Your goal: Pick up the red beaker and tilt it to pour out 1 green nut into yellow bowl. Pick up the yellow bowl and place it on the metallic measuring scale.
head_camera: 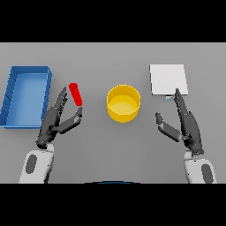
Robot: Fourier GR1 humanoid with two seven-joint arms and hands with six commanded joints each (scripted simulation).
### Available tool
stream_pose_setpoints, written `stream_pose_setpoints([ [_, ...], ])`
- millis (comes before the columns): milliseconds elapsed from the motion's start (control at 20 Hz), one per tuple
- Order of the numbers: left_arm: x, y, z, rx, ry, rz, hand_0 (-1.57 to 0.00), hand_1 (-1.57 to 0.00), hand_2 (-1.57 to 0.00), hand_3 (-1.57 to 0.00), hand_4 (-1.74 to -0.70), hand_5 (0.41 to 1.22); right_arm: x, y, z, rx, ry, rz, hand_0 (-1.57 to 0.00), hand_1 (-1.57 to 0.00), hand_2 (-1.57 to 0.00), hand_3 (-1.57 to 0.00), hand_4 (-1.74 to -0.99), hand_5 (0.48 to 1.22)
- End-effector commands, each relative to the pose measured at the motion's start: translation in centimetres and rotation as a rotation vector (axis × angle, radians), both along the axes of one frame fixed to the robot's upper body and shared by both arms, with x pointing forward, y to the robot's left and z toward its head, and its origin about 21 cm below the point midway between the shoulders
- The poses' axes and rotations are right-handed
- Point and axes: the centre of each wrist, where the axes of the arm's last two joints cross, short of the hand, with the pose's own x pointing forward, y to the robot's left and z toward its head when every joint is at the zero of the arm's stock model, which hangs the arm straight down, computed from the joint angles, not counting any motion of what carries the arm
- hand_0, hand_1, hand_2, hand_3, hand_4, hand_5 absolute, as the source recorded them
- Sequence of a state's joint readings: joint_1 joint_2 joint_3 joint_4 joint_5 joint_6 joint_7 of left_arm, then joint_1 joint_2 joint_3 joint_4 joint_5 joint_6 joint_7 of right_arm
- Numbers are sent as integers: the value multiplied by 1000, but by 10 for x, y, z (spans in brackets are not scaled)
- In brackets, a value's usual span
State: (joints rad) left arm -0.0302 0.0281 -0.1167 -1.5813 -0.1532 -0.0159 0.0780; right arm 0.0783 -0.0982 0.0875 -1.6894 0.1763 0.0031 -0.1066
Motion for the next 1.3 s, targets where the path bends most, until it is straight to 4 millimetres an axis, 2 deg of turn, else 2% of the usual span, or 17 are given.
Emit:
stream_pose_setpoints([
  [0,6,0,-3,7,14,2,1,1,1,1,-1370,732,1,3,-1,6,4,-2,1,1,1,1,-1296,677],
  [100,17,0,-6,17,-1,5,1,1,1,1,-1379,739,0,-2,-1,12,8,-9,1,1,1,1,-1308,679],
  [150,25,-1,-6,18,7,9,1,1,1,1,-1382,739,-2,1,-3,13,9,-4,1,1,1,1,-1312,681],
  [450,52,1,-25,22,66,26,1,1,1,1,-1339,717,0,-1,-2,28,12,-21,1,1,1,1,-1341,689],
  [650,73,-4,-24,23,51,20,1,1,1,1,-1321,713,2,-2,-1,38,16,-19,1,1,1,1,-1336,688],
  [850,87,-8,-18,33,44,5,1,1,1,1,-1311,703,1,0,-1,39,9,-14,1,1,1,1,-1329,684],
  [1050,95,-8,-22,29,56,-7,1,1,1,1,-1332,715,-1,-5,0,30,14,-20,1,1,1,1,-1311,682],
  [1150,96,-17,-25,12,25,-26,1,1,1,1,-1363,735,1,-4,2,31,22,-23,1,1,1,1,-1298,682],
  [1200,97,-15,-26,7,21,-13,1,1,-30,-3,-1389,752,-2,-3,2,22,10,-24,1,1,1,1,-1295,683],
  [1250,99,-19,-27,-4,29,1,-81,-84,-122,-75,-1416,770,0,-5,1,17,16,-33,1,1,1,1,-1291,684],
])
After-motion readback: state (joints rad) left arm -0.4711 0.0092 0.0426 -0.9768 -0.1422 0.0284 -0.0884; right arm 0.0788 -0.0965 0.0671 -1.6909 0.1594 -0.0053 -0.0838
